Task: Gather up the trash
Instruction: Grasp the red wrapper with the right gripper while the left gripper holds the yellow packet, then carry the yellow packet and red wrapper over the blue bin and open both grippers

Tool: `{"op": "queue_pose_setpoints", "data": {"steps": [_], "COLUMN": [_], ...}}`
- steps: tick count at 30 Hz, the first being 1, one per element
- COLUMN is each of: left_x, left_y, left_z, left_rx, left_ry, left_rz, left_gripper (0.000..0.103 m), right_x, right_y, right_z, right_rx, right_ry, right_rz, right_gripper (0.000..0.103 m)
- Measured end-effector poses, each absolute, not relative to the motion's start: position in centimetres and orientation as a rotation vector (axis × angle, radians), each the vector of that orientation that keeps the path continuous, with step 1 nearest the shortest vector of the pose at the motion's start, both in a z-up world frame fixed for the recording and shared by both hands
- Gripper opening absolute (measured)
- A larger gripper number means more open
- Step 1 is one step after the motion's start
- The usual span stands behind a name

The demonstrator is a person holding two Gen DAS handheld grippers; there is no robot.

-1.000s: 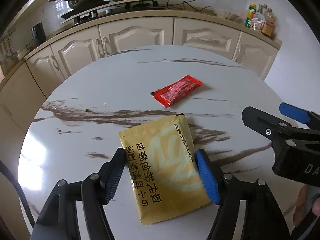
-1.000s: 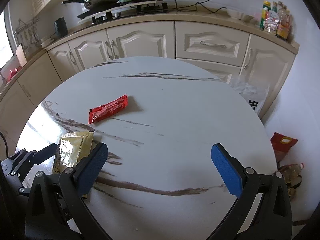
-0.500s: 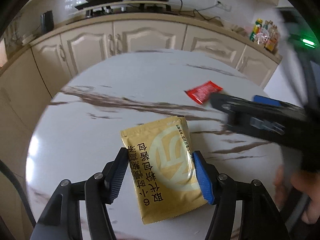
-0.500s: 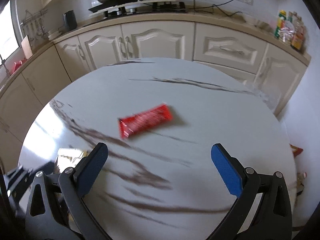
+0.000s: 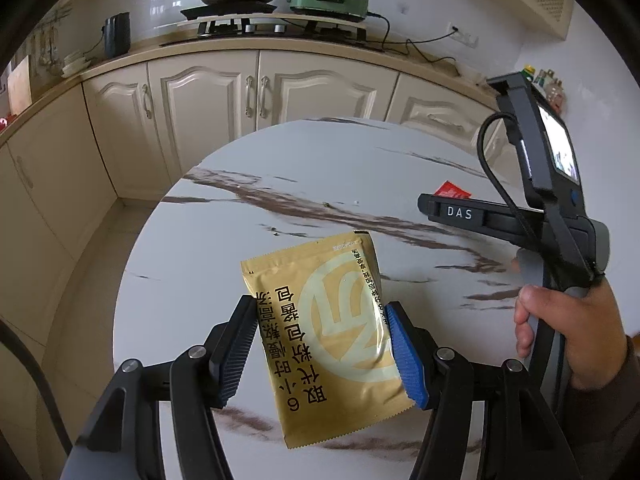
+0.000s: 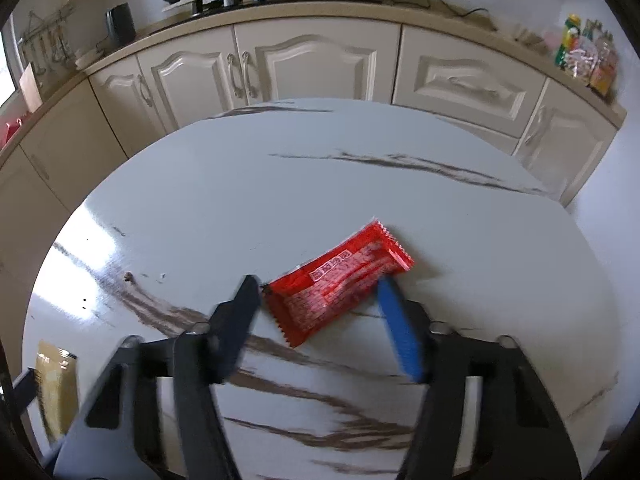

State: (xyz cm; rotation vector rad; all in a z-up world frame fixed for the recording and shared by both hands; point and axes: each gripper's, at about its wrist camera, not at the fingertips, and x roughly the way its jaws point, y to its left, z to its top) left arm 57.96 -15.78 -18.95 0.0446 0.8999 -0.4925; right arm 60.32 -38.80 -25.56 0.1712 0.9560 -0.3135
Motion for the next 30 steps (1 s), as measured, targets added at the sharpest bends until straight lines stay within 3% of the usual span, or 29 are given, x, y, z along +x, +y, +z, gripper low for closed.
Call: {"op": "queue_pose_setpoints", "data": {"steps": [3, 4, 5, 6, 7, 19, 25, 30], "left_x": [57.8, 57.7, 57.6, 57.5, 57.4, 53.9, 51.6, 50.1], "left_y": [-15.0, -14.6, -14.3, -13.9, -13.4, -7.0, 1.0, 10.1], "left_z": [-18.7, -18.5, -18.4, -18.3, -18.1, -15.5, -14.2, -15.0], "left_rx": [0.036, 0.033, 0.031, 0.025, 0.021, -0.033, -0.103, -0.153], "left_ry": [0.894, 0.892, 0.890, 0.887, 0.887, 0.844, 0.805, 0.808], "left_rz": [-0.501, -0.500, -0.501, -0.500, -0.495, -0.456, -0.360, -0.213], "left_gripper": [0.059, 0.059, 0.059, 0.059, 0.059, 0.059, 0.059, 0.059], "right_x": [60.1, 60.0, 59.7, 59.5, 59.2, 54.7, 53.8, 54.7], "right_y": [-39.1, -39.1, -39.1, -39.2, -39.4, -35.6, -24.2, -13.6], "right_z": [-25.5, -25.6, -25.5, -25.4, -25.3, -22.6, -18.0, -18.1], "right_rx": [0.160, 0.151, 0.141, 0.139, 0.160, 0.239, 0.138, 0.056], "right_ry": [0.950, 0.951, 0.946, 0.945, 0.942, 0.861, 0.769, 0.772], "right_rz": [-0.297, -0.294, -0.293, -0.291, -0.275, -0.083, 0.152, 0.333], "right_gripper": [0.050, 0.038, 0.031, 0.014, 0.010, 0.007, 0.007, 0.008]}}
